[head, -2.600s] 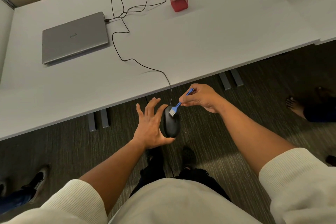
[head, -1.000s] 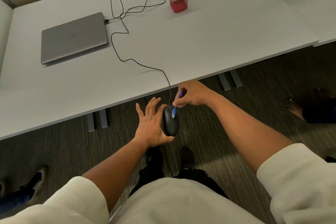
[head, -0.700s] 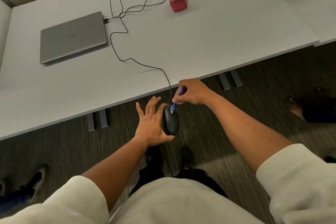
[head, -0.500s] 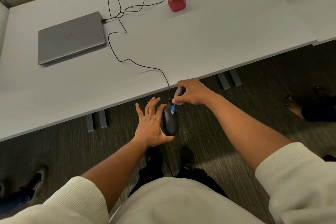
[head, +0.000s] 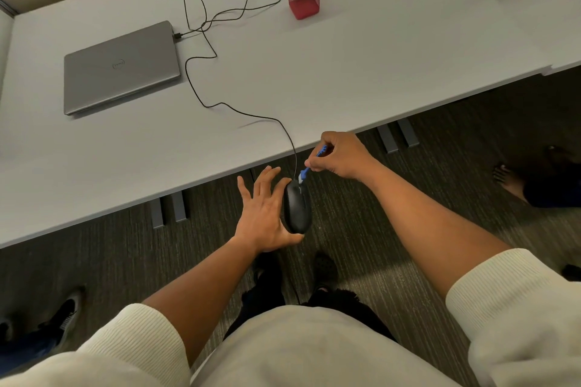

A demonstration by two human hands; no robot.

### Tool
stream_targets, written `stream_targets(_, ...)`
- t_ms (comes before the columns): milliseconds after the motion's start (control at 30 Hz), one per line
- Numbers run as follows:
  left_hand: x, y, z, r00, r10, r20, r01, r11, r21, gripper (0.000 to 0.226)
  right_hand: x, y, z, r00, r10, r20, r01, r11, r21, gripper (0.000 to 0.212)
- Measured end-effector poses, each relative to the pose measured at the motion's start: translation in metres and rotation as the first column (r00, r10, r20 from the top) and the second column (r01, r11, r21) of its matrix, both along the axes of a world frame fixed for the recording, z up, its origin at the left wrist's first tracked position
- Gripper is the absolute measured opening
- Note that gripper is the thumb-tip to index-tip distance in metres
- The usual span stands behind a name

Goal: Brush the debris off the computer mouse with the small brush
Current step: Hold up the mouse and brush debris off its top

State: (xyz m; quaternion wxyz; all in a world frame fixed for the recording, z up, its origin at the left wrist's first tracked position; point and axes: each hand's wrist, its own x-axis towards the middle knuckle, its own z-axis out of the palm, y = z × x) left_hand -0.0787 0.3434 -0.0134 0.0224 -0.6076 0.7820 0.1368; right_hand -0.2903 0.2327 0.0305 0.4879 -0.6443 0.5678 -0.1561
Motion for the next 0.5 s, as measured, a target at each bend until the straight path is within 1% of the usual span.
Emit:
stream_targets(133,-0.001,0.000,0.001,1.000,-0.012,0.002,0.012,1.000,0.009,0.119,-0.006,0.003,0.002,0.984,0.009,0.177,-0.047,0.976,0.211,0.026)
stream_targets(167,-0.001,0.001,0.001,1.000,-0.016,0.009,0.016,1.000,0.013,0.119,-0.007,0.005,0.001,0.981,0.000,0.192,-0.047,0.970,0.239,0.025)
stream_targets(233,-0.001,0.001,0.002,1.000,-0.023,0.020,0.023,1.000,0.018,0.119,-0.008,0.007,-0.005,0.992,-0.034,0.119,0.008,0.977,0.212,0.024)
stream_targets(300,-0.001,0.002,0.003,0.999,-0.028,0.023,0.027,0.999,0.026,0.119,-0.009,0.007,-0.011,0.996,-0.088,0.001,0.088,0.989,0.121,0.023)
stream_targets(333,-0.001,0.003,0.004,0.999,-0.031,0.022,0.030,0.999,0.031,0.119,-0.010,0.007,-0.012,0.992,-0.125,-0.021,0.126,0.987,0.101,0.024)
stream_targets(367,-0.001,0.003,0.004,0.999,-0.035,0.025,0.035,0.999,0.036,0.120,-0.011,0.007,-0.013,0.988,-0.157,-0.008,0.157,0.981,0.114,0.026)
stream_targets(433,-0.002,0.003,0.003,0.998,-0.045,0.035,0.043,0.998,0.041,0.121,-0.012,0.006,-0.012,0.981,-0.178,0.081,0.159,0.966,0.203,0.030)
stream_targets(500,-0.002,0.004,0.003,0.998,-0.053,0.043,0.051,0.998,0.038,0.122,-0.012,0.006,-0.009,0.967,-0.168,0.192,0.103,0.946,0.307,0.029)
